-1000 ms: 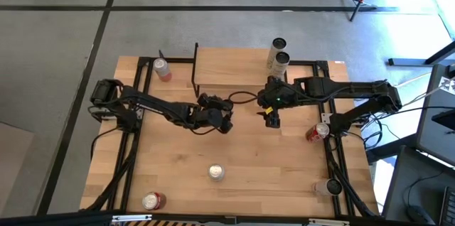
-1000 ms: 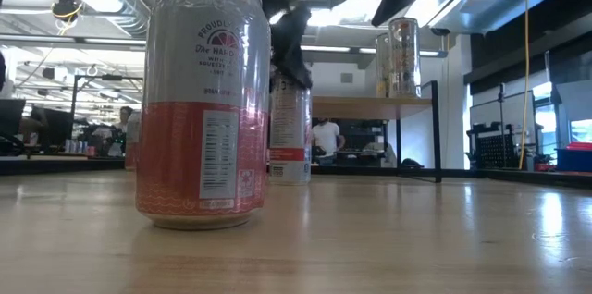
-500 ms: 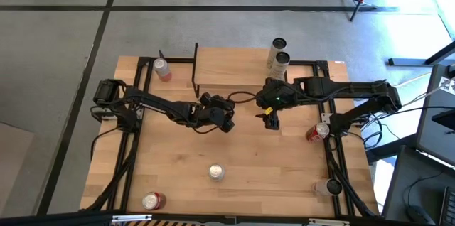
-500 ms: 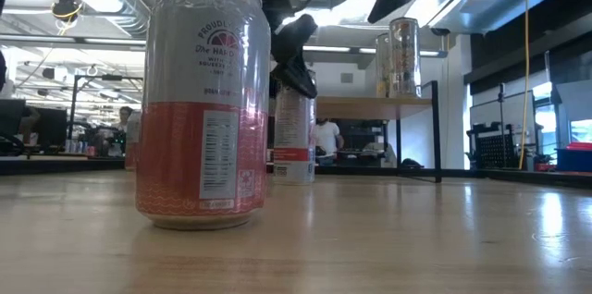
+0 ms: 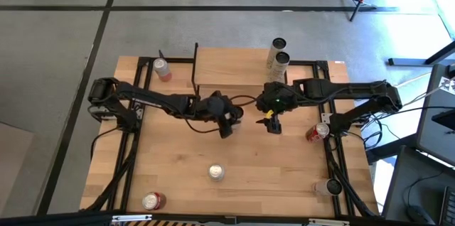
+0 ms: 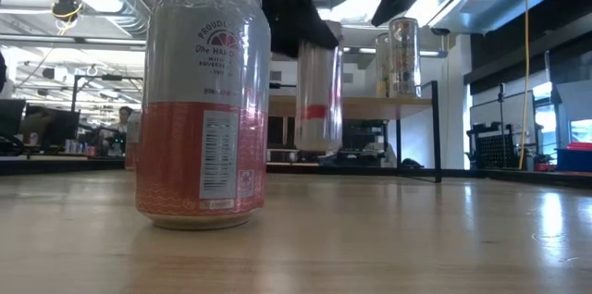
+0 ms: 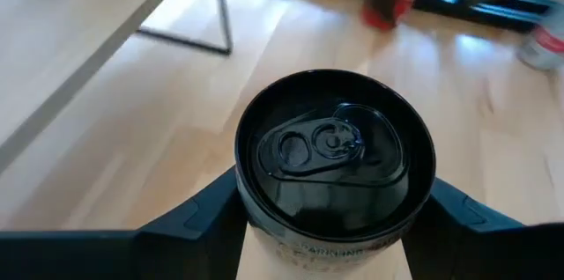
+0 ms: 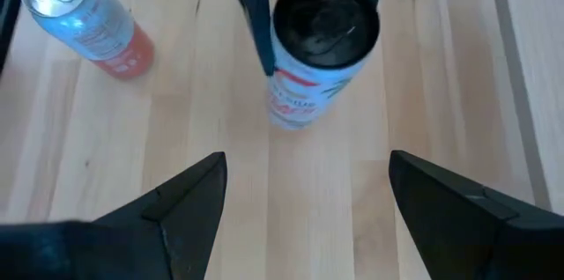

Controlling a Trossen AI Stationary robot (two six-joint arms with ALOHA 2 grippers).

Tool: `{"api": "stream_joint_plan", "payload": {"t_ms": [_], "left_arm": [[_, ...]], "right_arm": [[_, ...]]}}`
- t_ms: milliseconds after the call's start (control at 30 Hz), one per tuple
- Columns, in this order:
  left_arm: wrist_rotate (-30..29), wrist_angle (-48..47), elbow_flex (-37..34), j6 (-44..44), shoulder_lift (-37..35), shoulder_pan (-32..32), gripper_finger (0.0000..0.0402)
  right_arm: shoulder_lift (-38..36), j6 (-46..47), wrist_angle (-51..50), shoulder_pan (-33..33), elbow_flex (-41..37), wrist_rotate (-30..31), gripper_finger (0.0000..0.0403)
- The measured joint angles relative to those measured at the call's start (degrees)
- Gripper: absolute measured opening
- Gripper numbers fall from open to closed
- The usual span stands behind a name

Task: Place canned beverage on shelf
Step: Put the top white and pink soda can on the shelf

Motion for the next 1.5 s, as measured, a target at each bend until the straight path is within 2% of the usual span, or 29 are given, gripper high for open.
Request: {"api": "stream_joint_plan", "payload": {"t_ms": [200, 367, 567, 967, 1133, 1233, 1367, 1500], "left_arm": [[10.0, 1.7, -0.2, 8.6, 1.4, 1.7, 0.0209], [11.7, 1.6, -0.4, 13.2, 3.6, 1.3, 0.0209], [14.2, 2.1, -0.3, 16.6, 5.5, 1.1, 0.0214], [10.6, 2.5, -0.3, 16.8, 5.1, 0.7, 0.0311], [6.6, 1.5, -0.2, 17.9, 2.1, 0.4, 0.0319], [6.6, 0.9, -0.2, 16.9, -0.7, 0.2, 0.0319], [6.8, -1.3, -0.1, 12.9, -5.5, -0.5, 0.0320], [6.3, -10.7, -0.1, 4.1, -9.9, -1.7, 0.0320]], "right_arm": [[-0.9, -0.9, 8.6, 0.0, -5.3, -2.7, 0.0307], [-0.9, 1.3, 18.2, 0.0, -11.7, -6.4, 0.0307], [-0.9, 3.2, 25.0, 0.0, -16.4, -6.1, 0.0307], [-0.9, 4.8, 25.3, 0.0, -16.7, -5.4, 0.0307], [-0.9, 5.1, 25.6, 0.0, -16.7, -5.9, 0.0307], [-0.9, 5.1, 26.0, 0.0, -16.7, -5.9, 0.0308], [-0.9, 4.7, 27.2, 0.0, -16.7, -5.9, 0.0308], [-0.3, 3.3, 29.4, 0.0, -16.7, -5.4, 0.0308]]}}
